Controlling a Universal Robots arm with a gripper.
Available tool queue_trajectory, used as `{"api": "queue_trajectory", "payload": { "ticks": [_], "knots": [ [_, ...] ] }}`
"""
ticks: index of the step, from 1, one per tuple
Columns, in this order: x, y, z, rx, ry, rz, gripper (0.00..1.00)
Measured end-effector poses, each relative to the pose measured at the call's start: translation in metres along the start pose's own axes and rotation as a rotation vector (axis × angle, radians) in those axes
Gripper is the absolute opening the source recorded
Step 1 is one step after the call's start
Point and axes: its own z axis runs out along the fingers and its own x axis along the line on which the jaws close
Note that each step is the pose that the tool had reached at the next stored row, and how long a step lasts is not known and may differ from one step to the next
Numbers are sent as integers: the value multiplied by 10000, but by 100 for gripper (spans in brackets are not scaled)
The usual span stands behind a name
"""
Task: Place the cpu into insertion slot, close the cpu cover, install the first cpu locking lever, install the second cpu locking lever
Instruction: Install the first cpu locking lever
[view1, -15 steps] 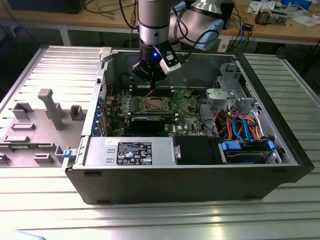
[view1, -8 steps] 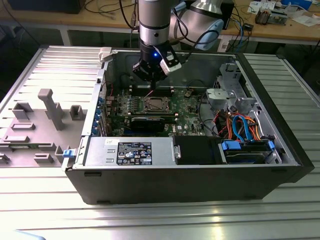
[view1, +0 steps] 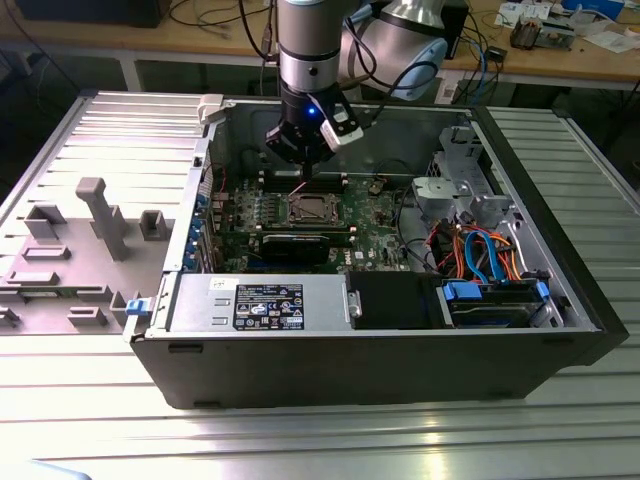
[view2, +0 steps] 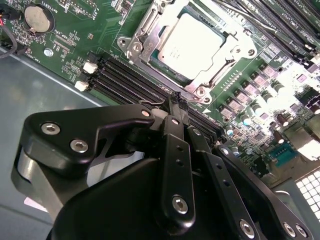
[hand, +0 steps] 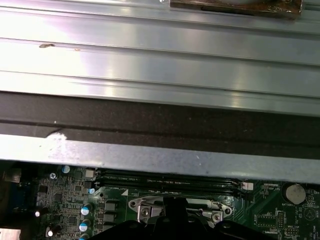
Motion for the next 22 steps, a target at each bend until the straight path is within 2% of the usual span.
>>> {"api": "queue_trajectory", "payload": {
  "ticks": [12, 22],
  "knots": [
    [-23, -4, 32, -3, -1, 0, 11],
    [-110, -14, 95, -14, -2, 0, 11]
  ]
}}
